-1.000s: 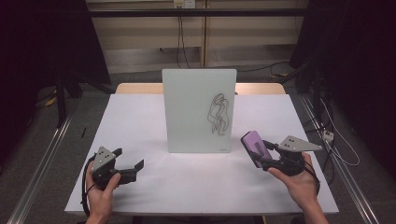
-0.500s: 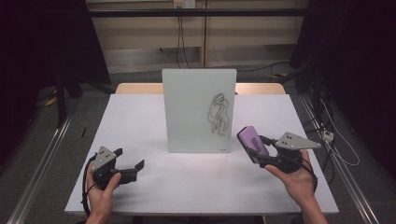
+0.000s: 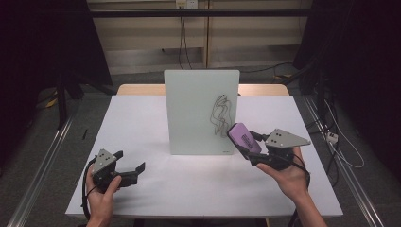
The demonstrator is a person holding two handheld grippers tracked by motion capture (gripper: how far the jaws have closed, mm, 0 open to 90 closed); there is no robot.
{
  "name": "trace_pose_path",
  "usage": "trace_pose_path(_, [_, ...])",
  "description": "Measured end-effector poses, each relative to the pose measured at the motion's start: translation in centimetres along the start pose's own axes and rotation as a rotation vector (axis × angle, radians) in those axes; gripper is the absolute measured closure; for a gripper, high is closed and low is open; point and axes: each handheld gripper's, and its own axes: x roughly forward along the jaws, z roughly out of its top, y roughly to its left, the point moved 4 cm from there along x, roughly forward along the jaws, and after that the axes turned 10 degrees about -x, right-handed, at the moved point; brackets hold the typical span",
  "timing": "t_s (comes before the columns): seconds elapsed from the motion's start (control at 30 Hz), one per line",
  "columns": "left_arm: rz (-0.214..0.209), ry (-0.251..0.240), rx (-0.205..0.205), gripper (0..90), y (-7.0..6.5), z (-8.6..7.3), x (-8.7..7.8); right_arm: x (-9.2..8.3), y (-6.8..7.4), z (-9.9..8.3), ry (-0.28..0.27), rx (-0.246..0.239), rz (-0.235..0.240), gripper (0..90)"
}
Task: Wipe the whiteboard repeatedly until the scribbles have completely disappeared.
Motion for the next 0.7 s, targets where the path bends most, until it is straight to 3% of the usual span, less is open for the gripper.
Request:
trace_pose_path(0.23, [-0.008,0.003,0.008,4.9,-0.2,0.0,0.1,1.3,-0.1,1.4,-0.002,-0.061,-0.027,41.8])
trace_pose_path(0.37, [-0.012,0.012,-0.002,4.9,0.0,-0.1,0.1,1.6,-0.3,2.2,-0.016,-0.059,-0.049,41.8])
trace_pose_path(0.7, [-0.006,0.015,0.005,4.9,-0.3,-0.1,0.2,2.3,-0.6,3.7,-0.034,-0.134,-0.084,41.8])
